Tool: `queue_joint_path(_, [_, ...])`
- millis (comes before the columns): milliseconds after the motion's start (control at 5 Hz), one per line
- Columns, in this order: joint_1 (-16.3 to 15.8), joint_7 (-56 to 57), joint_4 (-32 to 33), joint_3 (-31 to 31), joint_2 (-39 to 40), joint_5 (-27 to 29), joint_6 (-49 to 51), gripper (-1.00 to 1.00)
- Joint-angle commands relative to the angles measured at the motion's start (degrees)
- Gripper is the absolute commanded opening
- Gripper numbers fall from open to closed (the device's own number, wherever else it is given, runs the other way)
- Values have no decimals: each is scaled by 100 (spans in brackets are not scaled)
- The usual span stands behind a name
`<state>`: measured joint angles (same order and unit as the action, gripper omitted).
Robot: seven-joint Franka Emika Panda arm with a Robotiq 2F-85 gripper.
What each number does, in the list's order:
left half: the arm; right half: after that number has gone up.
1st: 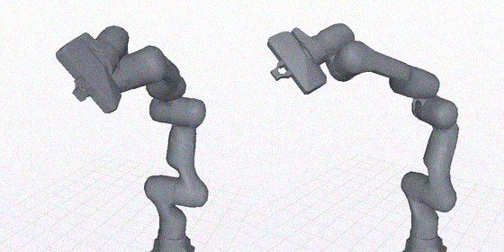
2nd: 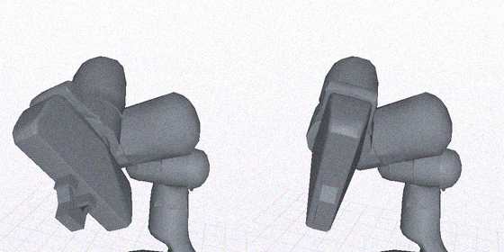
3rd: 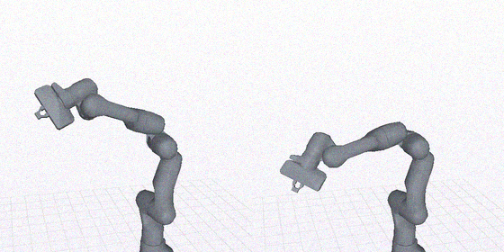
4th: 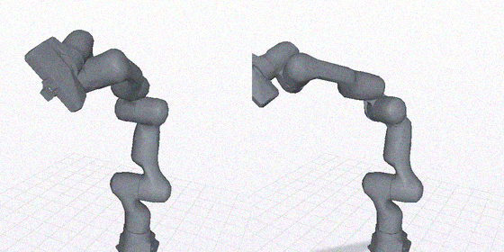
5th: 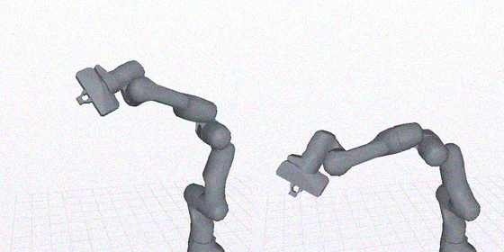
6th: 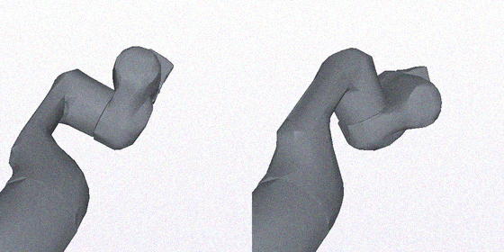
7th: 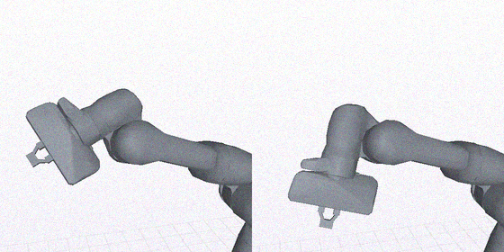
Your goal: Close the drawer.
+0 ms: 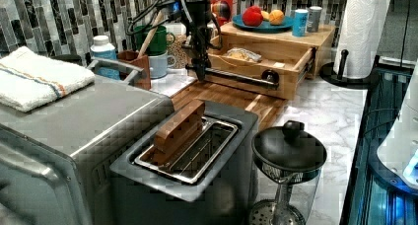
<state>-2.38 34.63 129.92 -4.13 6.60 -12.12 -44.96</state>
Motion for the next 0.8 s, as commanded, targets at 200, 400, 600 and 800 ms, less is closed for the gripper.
queue_joint_path(200, [210, 711, 281, 280, 40, -1, -565, -100])
queue_joint_path(400, [397, 1168, 248, 291, 74, 219, -442, -100])
queue_joint_path(600, [570, 1579, 170, 337, 145, 468, -290, -100])
queue_joint_path(800, [645, 1560, 345, 515, 151, 245, -659, -100])
